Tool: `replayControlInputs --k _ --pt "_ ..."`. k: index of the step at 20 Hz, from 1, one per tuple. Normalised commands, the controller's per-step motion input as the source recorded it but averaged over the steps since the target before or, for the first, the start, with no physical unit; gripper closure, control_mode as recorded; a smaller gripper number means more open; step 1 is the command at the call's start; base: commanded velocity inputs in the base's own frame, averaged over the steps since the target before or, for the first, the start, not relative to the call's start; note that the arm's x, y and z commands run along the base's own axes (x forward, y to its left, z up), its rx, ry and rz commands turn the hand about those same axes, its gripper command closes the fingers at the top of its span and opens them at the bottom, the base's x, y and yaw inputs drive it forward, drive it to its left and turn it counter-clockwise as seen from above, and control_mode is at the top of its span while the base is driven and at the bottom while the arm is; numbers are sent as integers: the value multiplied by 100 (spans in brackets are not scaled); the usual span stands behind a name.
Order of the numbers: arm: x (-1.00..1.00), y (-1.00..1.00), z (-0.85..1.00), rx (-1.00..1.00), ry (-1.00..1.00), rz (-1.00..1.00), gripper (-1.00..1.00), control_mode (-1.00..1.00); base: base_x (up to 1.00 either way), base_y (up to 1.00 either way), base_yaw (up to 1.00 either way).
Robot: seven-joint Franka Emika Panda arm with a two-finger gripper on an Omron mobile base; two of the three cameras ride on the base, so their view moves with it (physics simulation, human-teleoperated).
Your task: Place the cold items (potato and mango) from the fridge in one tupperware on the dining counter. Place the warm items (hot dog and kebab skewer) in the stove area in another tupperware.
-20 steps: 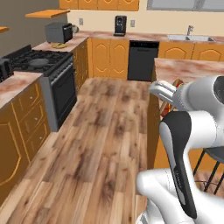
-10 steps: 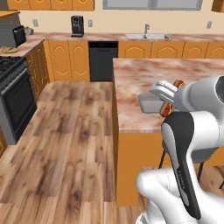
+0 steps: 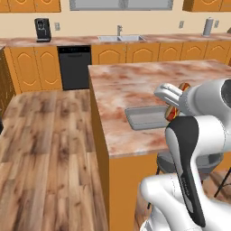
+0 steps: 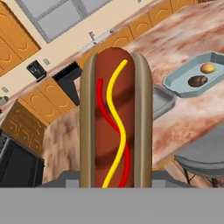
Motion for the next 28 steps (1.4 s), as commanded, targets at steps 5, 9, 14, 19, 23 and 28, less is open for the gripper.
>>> replayControlInputs --k 5,9,14,19,23,28 --pt "0 0 0 0 0 0 100 100 93 -5 -19" --pt "0 0 0 0 0 0 100 100 94 -12 -19" --pt "80 -40 -1 16 19 -10 100 -100 20 -5 -3" --pt "97 -73 -21 25 40 -2 100 -100 0 0 0" --pt "63 -60 -48 19 39 0 100 -100 0 0 0" --pt "53 -33 -50 9 29 0 100 -100 0 0 0"
